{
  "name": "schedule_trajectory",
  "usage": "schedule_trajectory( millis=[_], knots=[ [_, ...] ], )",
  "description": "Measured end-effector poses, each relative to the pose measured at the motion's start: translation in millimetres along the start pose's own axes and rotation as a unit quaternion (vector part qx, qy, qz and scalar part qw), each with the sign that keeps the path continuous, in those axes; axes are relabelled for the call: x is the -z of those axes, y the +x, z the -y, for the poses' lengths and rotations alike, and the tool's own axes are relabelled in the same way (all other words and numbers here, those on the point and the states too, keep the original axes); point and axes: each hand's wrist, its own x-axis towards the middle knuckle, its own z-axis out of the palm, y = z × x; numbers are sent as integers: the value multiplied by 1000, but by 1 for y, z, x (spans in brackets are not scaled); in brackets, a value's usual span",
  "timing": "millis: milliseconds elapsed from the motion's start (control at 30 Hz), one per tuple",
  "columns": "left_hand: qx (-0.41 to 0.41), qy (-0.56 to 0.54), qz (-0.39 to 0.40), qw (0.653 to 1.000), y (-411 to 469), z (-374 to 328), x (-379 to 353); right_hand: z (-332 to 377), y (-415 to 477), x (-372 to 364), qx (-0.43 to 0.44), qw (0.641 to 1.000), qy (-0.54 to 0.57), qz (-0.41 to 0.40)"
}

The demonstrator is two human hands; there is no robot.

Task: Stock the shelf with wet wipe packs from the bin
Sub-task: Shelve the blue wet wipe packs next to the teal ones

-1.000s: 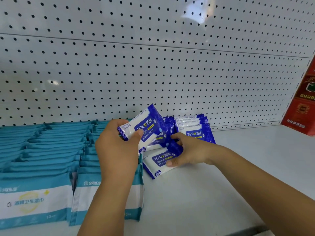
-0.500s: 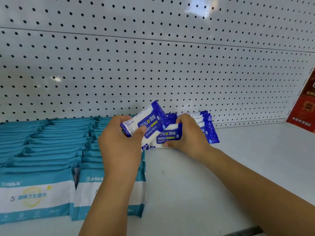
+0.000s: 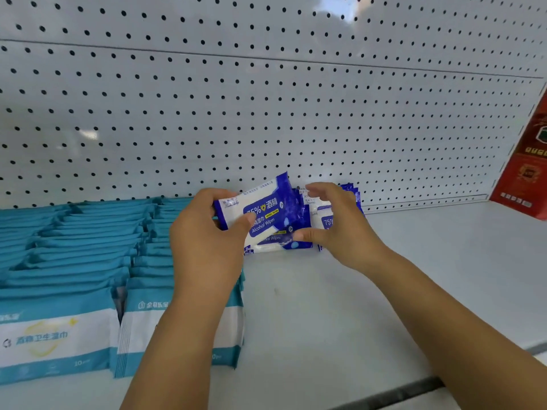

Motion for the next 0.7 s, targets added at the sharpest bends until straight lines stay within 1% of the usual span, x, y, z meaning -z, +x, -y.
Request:
schedule_trajectory(
  millis=[100, 133, 233, 300, 367, 433, 500, 567, 633, 700],
  knots=[
    [0, 10, 69, 998, -5, -5, -2, 11, -19, 6, -26, 993, 99, 64],
    [2, 11, 90, 996, -8, -7, -2, 14, -23, 5, -32, 988, 134, 72],
    [-13, 18, 125, 992, -13, -11, -2, 20, -31, 2, -61, 970, 233, 42],
    [-22, 34, 137, 990, -16, -11, -3, 20, -33, 5, -70, 967, 241, 48],
    [-33, 61, 142, 987, -18, -9, -1, 15, -36, 9, -75, 974, 202, 66],
    [-43, 84, 132, 987, -17, -6, 2, 8, -38, 9, -85, 983, 146, 67],
    [-51, 140, 115, 982, -14, -3, 7, 1, -38, 7, -94, 991, 73, 65],
    [-50, 211, 90, 972, -12, 0, 12, -5, -34, 1, -103, 992, 24, 62],
    [-33, 240, 60, 968, -12, 4, 17, -7, -25, -6, -90, 994, -28, 47],
    [-19, 257, 36, 966, -12, 6, 22, -7, -14, -14, -62, 991, -116, 26]
  ],
)
